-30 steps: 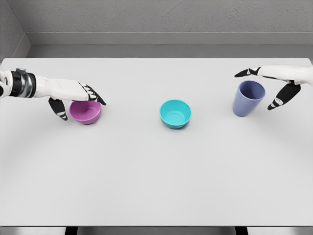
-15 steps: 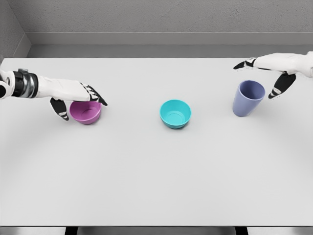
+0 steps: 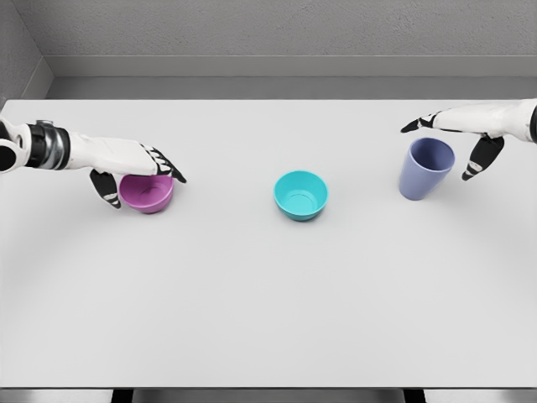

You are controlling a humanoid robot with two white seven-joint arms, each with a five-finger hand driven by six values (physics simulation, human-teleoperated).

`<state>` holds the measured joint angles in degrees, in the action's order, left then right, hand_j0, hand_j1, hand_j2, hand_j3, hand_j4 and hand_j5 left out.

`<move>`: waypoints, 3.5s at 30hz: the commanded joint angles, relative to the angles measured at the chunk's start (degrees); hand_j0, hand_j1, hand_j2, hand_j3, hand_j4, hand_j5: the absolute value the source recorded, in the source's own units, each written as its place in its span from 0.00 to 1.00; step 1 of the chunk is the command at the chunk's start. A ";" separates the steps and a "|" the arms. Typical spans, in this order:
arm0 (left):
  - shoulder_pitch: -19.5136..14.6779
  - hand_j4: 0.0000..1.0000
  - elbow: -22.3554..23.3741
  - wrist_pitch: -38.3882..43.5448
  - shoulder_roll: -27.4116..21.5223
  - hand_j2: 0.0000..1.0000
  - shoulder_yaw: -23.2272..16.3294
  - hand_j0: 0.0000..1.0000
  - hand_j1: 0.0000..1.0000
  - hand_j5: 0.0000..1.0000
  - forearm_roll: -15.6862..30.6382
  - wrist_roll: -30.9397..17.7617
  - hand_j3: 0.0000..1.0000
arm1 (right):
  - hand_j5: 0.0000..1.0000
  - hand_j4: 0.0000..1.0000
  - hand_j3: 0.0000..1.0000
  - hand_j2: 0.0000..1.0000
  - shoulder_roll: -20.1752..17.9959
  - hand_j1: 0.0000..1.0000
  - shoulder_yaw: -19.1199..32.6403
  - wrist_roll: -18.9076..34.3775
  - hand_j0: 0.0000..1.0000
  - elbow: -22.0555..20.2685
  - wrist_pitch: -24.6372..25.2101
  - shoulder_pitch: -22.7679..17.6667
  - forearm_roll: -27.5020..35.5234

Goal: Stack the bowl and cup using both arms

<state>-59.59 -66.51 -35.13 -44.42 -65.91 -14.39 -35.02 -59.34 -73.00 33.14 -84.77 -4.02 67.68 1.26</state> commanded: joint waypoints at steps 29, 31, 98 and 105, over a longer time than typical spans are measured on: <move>1.23 0.79 0.24 0.13 0.48 0.79 1.31 0.79 0.79 0.79 -0.11 0.02 0.79 | 1.00 1.00 1.00 1.00 3.27 1.00 -1.54 -0.27 1.00 1.36 -0.11 0.35 -3.90; 1.23 0.78 0.15 0.13 0.48 0.78 1.57 0.78 0.78 0.78 -0.11 0.02 0.78 | 1.00 1.00 1.00 1.00 3.36 1.00 -1.80 -0.27 1.00 1.36 -0.11 0.35 -3.90; -4.66 0.71 -1.96 0.13 15.68 0.71 3.15 0.71 0.71 0.71 -4.15 0.02 0.71 | 1.00 1.00 1.00 1.00 5.91 1.00 -4.00 -0.36 1.00 5.23 -0.20 0.35 -3.90; -4.83 0.71 -1.52 0.13 18.23 0.71 3.24 0.71 0.71 0.71 -4.94 0.02 0.71 | 0.98 0.98 0.98 0.98 5.82 0.98 -4.17 -0.27 0.98 5.49 -0.20 0.35 -3.99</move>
<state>-64.42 -68.15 -35.18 -26.91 -62.76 -19.51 -35.02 -53.47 -77.14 32.90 -79.37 -4.23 68.03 -2.73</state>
